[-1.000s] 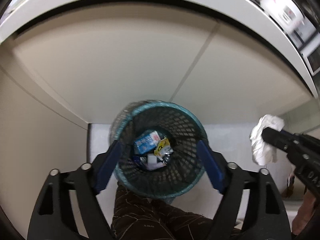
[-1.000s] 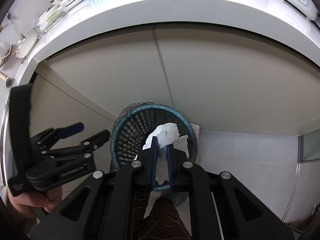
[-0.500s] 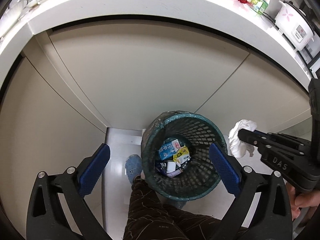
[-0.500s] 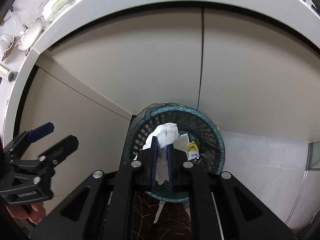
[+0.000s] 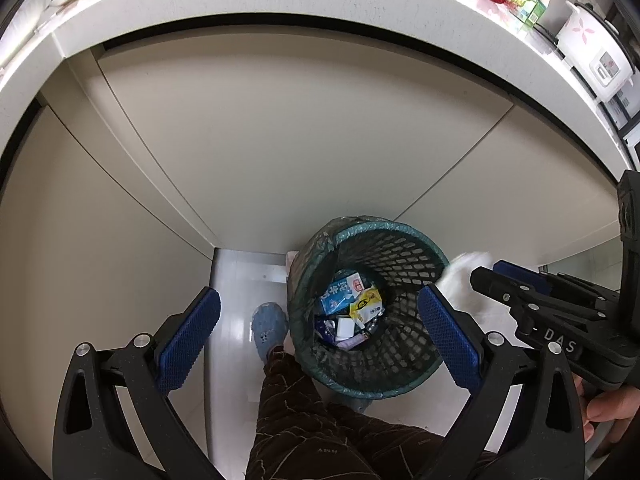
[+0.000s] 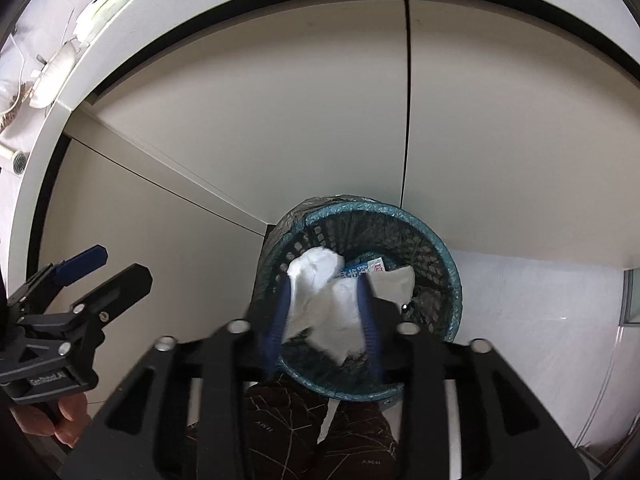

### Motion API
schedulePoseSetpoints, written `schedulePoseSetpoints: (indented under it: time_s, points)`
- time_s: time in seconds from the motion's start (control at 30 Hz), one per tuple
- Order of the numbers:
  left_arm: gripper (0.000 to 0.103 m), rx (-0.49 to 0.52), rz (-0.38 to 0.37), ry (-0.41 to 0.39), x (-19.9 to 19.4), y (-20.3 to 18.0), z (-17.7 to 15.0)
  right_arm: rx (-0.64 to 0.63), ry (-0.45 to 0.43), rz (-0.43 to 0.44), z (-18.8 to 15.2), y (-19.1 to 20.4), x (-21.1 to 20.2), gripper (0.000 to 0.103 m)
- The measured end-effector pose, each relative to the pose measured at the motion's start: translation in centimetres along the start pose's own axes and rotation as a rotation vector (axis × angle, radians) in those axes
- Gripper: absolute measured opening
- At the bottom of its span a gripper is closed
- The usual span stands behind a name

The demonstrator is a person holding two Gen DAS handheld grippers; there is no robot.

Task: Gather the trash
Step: 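Open the left tool over the basket while the right tool releases the tissue, then raise both tools back toward the bubble wrap and red mesh net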

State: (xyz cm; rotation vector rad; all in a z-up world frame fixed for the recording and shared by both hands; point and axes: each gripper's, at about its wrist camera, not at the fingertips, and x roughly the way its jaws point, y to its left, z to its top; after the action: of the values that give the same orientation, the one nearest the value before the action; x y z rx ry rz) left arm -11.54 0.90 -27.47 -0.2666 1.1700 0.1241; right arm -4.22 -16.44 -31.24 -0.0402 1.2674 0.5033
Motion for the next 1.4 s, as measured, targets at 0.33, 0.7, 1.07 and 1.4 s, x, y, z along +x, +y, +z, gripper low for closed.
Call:
schedulePoseSetpoints:
  time_s: [0.33, 0.7, 1.07, 1.4]
  points:
    - [0.097, 0.024, -0.013, -0.011, -1.1, -1.0, 0.6, 0.036, -0.047, -0.07, 0.2, -1.0, -2.8, 0.081]
    - [0.097, 0.023, -0.072, -0.078, -6.5, -1.9, 3.7, 0.061, -0.236, -0.114, 3.2, -2.6, -11.8, 0.094]
    - [0.097, 0.063, -0.085, -0.169, -11.8, -4.3, 9.6, 0.068, -0.393, -0.141, 8.5, -3.2, -19.8, 0.095]
    - [0.097, 0.096, -0.072, -0.232, -15.0, -5.4, 16.1, 0.066, -0.48, -0.167, 13.4, -3.7, -24.0, 0.095]
